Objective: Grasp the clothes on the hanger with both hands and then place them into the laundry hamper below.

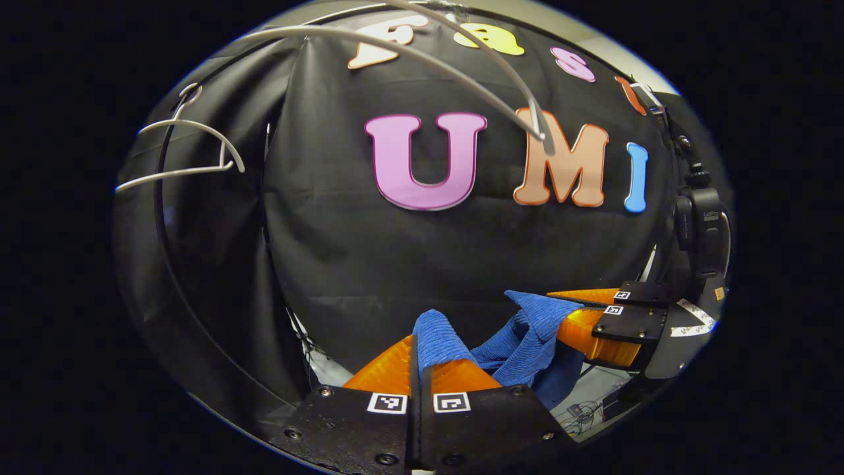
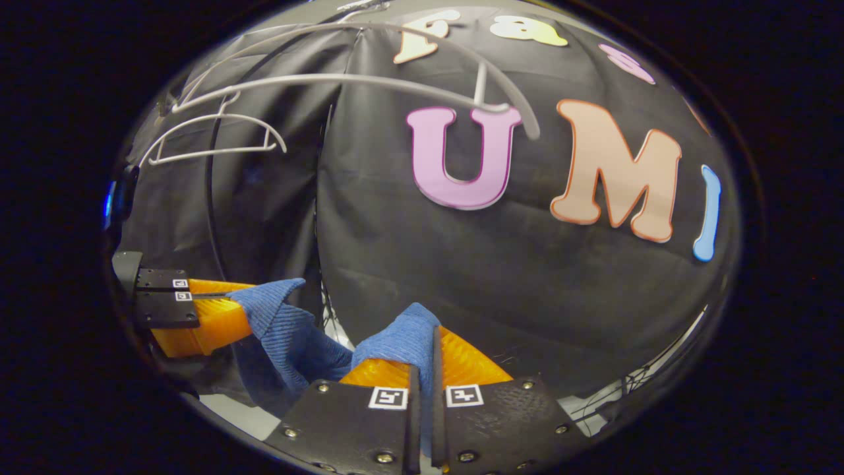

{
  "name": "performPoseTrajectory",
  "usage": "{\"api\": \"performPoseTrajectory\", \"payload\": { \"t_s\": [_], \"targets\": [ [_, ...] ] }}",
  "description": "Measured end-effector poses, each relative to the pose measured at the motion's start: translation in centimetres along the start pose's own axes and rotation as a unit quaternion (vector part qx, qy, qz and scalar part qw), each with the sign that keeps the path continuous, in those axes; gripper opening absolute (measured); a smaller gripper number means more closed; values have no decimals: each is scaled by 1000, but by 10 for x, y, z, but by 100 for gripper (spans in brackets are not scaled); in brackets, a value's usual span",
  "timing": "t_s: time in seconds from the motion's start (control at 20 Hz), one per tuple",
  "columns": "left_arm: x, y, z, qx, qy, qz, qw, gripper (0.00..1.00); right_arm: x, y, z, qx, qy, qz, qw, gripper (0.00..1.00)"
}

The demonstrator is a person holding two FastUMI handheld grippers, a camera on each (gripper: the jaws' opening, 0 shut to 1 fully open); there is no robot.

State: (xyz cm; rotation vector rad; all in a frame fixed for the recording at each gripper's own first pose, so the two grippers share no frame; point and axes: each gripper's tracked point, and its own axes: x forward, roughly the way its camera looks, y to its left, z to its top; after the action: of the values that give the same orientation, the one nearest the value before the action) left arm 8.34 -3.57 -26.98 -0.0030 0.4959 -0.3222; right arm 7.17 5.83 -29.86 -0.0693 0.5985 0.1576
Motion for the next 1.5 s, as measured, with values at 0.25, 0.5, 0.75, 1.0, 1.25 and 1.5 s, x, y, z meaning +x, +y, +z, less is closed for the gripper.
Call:
{"api": "performPoseTrajectory", "payload": {
  "t_s": [0.25,0.5,0.75,1.0,1.25,1.5],
  "targets": [
    [9,1,-49,-8,52,-1,999,1,13,1,-55,11,63,0,998,7],
    [13,8,-90,-5,96,2,995,0,16,5,-91,1,106,4,994,7],
    [14,10,-129,5,139,0,990,1,16,13,-119,-6,138,13,990,7],
    [13,12,-158,16,174,-3,985,1,17,25,-134,-3,165,19,986,7],
    [5,11,-182,20,203,-8,979,12,23,33,-132,0,173,16,985,7],
    [-5,7,-195,25,212,-19,977,9,23,31,-128,-3,170,16,985,7]
  ]
}}
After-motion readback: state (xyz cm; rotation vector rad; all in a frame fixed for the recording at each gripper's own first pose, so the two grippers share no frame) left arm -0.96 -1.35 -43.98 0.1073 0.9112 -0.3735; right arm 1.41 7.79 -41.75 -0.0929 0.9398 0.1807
